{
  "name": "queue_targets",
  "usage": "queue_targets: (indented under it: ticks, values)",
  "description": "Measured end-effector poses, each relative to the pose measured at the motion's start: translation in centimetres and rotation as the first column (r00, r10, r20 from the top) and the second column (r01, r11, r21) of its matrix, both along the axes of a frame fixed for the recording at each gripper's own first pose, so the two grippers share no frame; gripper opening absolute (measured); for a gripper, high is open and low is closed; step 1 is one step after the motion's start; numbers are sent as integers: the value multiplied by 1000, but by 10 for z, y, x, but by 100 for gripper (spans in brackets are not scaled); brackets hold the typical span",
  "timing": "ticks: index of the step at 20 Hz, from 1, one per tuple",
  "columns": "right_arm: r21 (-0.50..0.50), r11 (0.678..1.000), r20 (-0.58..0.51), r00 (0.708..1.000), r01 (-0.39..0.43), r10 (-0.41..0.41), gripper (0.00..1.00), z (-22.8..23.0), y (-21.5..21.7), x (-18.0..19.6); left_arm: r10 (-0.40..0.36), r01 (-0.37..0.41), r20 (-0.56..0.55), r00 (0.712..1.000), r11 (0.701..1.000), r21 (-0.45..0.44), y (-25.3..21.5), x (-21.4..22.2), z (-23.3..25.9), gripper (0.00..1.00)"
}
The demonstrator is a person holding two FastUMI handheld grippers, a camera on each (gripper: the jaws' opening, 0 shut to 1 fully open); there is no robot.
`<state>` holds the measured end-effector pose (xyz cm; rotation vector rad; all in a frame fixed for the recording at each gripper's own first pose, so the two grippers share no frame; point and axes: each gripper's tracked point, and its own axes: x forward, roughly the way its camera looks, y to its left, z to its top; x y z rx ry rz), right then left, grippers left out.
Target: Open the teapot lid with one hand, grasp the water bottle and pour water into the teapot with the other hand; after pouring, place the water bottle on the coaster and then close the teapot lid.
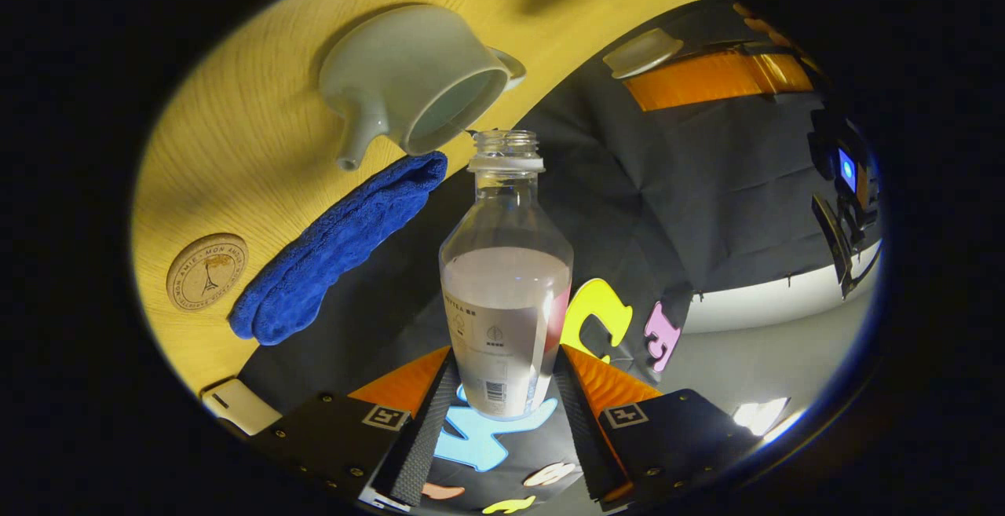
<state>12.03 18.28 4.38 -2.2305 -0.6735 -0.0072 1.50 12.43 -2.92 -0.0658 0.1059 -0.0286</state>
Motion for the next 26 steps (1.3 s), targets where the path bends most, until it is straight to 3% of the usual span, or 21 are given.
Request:
queue_targets:
  ticks: [5,7,10,12,15,17,21,23,26]
  values:
    - [236,965,-220,974,114,-62,75,-17,-24,12,8,-8,8,1000,1000,-14,3,-1,1,17]
    - [368,912,-356,933,179,-39,75,-37,-35,16,11,-11,9,1000,1000,-14,4,-2,1,16]
    - [515,814,-475,880,268,11,75,-52,-51,12,13,-13,17,1000,1000,-4,5,-3,7,16]
    - [595,729,-554,830,337,69,75,-61,-58,10,18,-18,21,1000,1000,5,7,-2,7,17]
    - [684,569,-641,748,456,170,76,-83,-77,3,15,-15,16,1000,1000,-4,5,-1,5,17]
    - [720,447,-671,697,531,252,76,-87,-85,6,13,-13,15,1000,1000,-3,3,0,5,17]
    - [720,169,-664,597,673,449,76,-88,-91,16,-1,1,23,1000,1000,0,-7,5,11,17]
    - [706,50,-615,577,706,537,76,-84,-92,21,-7,7,28,1000,1000,4,-12,6,14,17]
    - [668,-73,-549,557,740,623,76,-84,-95,25,-15,15,28,1000,1000,9,-19,7,17,17]
